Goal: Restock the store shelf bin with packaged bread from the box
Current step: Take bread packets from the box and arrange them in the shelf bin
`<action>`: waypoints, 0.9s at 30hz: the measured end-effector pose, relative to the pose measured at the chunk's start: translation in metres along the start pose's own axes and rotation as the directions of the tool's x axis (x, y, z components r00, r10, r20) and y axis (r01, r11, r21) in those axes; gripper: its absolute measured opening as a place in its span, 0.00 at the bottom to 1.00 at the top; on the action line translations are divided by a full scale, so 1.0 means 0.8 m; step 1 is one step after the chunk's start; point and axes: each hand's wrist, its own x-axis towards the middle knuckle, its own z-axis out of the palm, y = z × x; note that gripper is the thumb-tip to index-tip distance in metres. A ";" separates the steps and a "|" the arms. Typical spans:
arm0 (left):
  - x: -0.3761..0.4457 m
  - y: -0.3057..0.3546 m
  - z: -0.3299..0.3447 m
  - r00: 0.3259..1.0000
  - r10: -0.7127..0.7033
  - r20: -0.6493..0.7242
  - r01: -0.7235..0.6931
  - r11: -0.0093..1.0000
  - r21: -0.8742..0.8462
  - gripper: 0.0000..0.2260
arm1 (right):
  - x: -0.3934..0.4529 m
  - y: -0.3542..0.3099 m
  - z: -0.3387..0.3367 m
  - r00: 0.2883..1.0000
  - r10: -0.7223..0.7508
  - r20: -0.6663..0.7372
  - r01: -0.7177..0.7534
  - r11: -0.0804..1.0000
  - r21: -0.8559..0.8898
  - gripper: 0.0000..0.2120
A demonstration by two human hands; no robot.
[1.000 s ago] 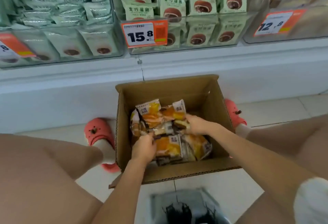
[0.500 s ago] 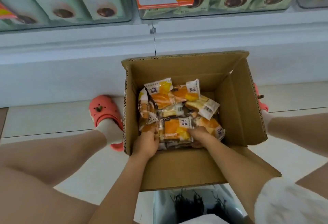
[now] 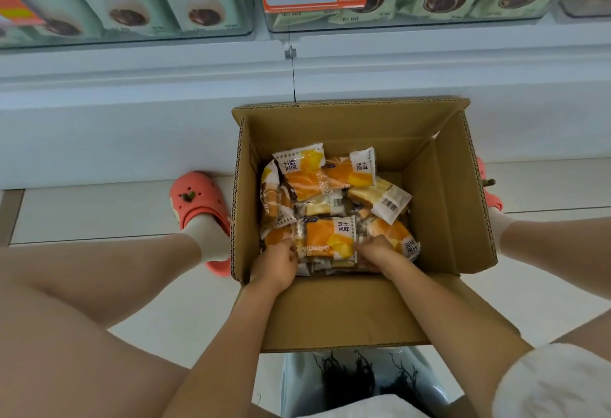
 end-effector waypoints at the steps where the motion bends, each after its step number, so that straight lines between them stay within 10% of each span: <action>1: 0.000 -0.001 0.000 1.000 -0.006 -0.002 0.006 1.000 -0.016 0.11 | -0.006 0.000 0.000 0.998 0.010 0.054 -0.014 0.998 0.064 0.14; 5: 0.003 -0.001 0.000 1.000 -0.018 -0.004 0.018 0.999 -0.043 0.14 | -0.016 -0.004 0.016 0.986 0.020 0.168 -0.037 0.994 0.102 0.11; 12: 0.008 0.018 0.009 1.000 -0.009 0.027 0.007 0.997 0.072 0.15 | -0.020 -0.012 0.029 0.996 -0.064 -0.058 0.053 0.984 -0.172 0.16; 19: 0.018 0.021 0.022 0.993 -0.072 0.097 0.061 0.992 0.110 0.17 | -0.021 -0.013 0.030 0.987 0.065 0.150 -0.091 0.980 0.176 0.12; 27: 0.014 0.023 0.009 0.961 -0.276 0.001 0.261 0.906 -0.333 0.18 | -0.033 -0.021 0.017 0.988 -0.146 0.056 0.107 0.894 0.436 0.05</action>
